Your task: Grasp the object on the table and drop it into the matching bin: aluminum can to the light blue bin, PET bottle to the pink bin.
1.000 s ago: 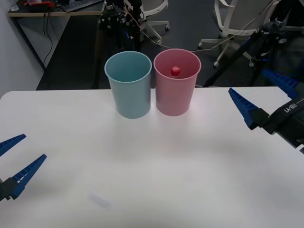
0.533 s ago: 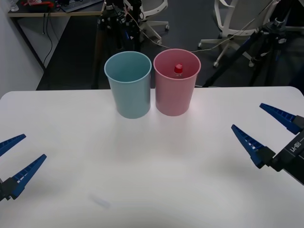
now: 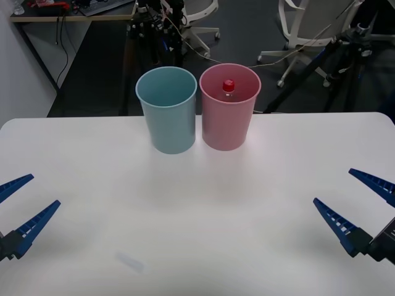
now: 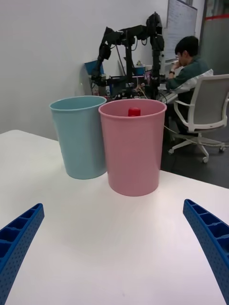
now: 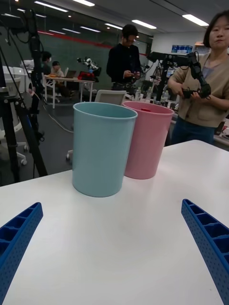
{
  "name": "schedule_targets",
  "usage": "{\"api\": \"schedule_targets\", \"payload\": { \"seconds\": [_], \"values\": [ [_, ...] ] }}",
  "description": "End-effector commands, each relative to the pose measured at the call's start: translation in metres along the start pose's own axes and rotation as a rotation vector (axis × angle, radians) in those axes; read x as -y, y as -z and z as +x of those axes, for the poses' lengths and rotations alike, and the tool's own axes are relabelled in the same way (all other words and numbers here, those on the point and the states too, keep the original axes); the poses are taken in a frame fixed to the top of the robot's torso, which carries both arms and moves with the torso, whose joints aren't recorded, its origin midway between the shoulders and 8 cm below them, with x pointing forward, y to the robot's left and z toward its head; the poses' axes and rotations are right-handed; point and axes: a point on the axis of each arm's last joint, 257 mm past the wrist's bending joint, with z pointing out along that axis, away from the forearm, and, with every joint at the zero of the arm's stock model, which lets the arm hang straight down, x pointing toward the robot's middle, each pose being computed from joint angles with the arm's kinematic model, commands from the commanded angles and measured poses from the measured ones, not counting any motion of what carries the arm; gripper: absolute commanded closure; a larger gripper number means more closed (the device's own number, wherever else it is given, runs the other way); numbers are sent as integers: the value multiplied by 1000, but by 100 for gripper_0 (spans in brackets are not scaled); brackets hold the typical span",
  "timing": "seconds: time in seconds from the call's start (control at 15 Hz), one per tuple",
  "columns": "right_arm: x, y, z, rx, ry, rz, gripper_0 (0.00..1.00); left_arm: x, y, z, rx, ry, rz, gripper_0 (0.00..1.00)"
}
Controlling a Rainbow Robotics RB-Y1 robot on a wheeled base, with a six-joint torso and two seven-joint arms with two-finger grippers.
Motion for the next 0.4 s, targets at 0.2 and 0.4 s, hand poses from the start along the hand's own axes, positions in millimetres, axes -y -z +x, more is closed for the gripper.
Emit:
{"api": "schedule_targets", "payload": {
  "seconds": [0.2, 0.4],
  "values": [
    [3, 7, 3, -9, -4, 5, 0, 0, 0, 0, 0, 0, 0, 0],
    [4, 8, 2, -9, -2, 4, 0, 0, 0, 0, 0, 0, 0, 0]
  ]
}}
